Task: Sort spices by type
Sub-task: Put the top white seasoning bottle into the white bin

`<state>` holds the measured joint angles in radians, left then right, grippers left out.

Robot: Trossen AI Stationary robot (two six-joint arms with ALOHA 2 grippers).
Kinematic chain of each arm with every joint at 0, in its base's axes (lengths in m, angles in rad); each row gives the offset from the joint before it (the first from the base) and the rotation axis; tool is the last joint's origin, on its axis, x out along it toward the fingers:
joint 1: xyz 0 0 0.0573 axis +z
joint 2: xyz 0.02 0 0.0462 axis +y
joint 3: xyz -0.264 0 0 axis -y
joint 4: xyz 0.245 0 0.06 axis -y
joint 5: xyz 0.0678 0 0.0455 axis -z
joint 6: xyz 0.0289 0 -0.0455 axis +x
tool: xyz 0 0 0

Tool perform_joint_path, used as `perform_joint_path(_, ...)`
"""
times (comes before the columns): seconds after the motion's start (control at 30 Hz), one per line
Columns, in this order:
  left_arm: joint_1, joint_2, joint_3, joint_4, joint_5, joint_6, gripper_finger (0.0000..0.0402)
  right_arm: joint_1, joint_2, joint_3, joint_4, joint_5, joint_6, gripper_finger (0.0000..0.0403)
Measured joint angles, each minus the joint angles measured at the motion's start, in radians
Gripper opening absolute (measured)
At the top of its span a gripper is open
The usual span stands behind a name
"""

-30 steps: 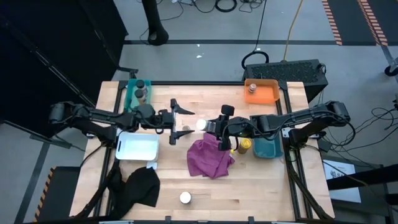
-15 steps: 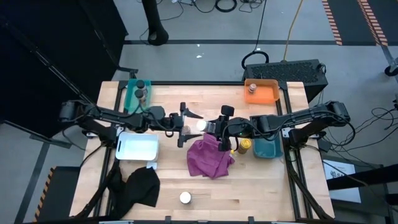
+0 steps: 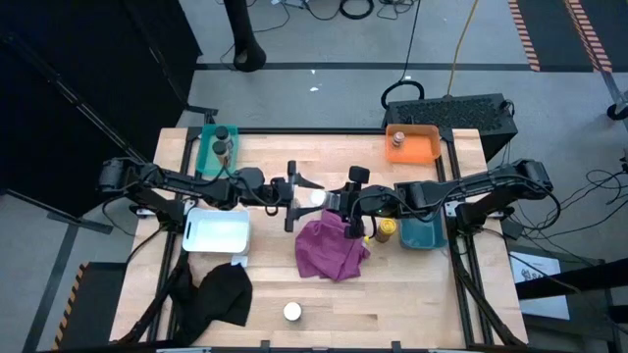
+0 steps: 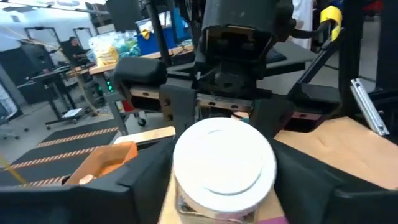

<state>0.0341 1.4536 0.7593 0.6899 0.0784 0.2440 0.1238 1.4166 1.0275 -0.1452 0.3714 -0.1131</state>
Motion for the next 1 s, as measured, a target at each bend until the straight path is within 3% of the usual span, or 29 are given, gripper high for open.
perform_joint_path(0.07,-0.001,0.000,0.000,-0.001,-0.023,0.001,0.0216,0.000,0.000,0.000,0.000,-0.003,0.000,0.0162)
perform_joint_path(0.3,-0.002,-0.016,0.000,-0.022,-0.048,-0.038,0.0214,0.000,0.000,0.000,0.008,-0.011,0.021,0.0172)
perform_joint_path(0.47,-0.015,-0.088,-0.001,-0.171,-0.216,-0.137,0.0214,-0.001,-0.008,0.000,0.011,-0.002,0.073,0.0295)
perform_joint_path(0.57,-0.044,-0.156,0.000,-0.300,-0.342,-0.223,0.0214,0.001,-0.020,0.000,-0.004,-0.009,0.084,0.0345)
perform_joint_path(0.73,-0.112,-0.301,-0.001,-0.664,-0.529,-0.570,0.0214,-0.017,-0.067,0.000,0.002,-0.003,0.087,0.0357)
perform_joint_path(1.0,-0.182,-0.487,0.078,-1.255,-0.662,-1.109,0.0214,-0.096,-0.083,0.000,0.014,-0.010,0.072,0.0339)
